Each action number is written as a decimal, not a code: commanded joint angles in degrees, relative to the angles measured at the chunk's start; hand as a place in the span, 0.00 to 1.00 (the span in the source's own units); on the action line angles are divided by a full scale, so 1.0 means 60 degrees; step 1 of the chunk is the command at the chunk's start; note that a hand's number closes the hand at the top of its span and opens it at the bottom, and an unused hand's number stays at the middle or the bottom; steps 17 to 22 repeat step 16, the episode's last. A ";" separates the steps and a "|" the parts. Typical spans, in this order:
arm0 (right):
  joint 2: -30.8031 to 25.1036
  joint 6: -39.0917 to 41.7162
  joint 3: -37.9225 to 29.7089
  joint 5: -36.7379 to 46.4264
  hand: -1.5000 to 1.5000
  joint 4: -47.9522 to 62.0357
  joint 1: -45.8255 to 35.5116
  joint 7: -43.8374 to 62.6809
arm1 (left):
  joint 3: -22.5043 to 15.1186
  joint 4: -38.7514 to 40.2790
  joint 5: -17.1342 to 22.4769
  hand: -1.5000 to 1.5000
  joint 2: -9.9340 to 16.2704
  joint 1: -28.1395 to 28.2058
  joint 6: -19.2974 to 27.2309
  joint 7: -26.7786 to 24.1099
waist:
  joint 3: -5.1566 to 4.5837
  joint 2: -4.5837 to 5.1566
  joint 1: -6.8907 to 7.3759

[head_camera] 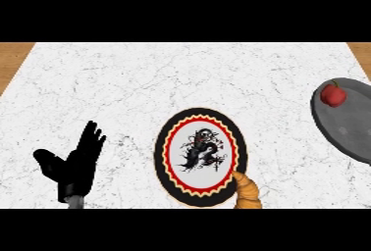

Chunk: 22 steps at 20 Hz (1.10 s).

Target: Pick the bell pepper from the plate and place it in the pan

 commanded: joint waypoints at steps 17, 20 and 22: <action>0.0082 0.2281 -0.0025 -0.1945 0.00 -0.2861 0.3285 0.0442 | 0.0206 -0.0072 -0.0259 0.50 -0.0316 0.0213 -0.0023 0.0669 | -0.0088 -0.0042 -0.0143; 0.0082 0.2281 -0.0025 -0.1945 0.00 -0.2861 0.3285 0.0442 | 0.0206 -0.0072 -0.0259 0.50 -0.0316 0.0213 -0.0023 0.0669 | -0.0088 -0.0042 -0.0143; 0.0082 0.2281 -0.0025 -0.1945 0.00 -0.2861 0.3285 0.0442 | 0.0206 -0.0072 -0.0259 0.50 -0.0316 0.0213 -0.0023 0.0669 | -0.0088 -0.0042 -0.0143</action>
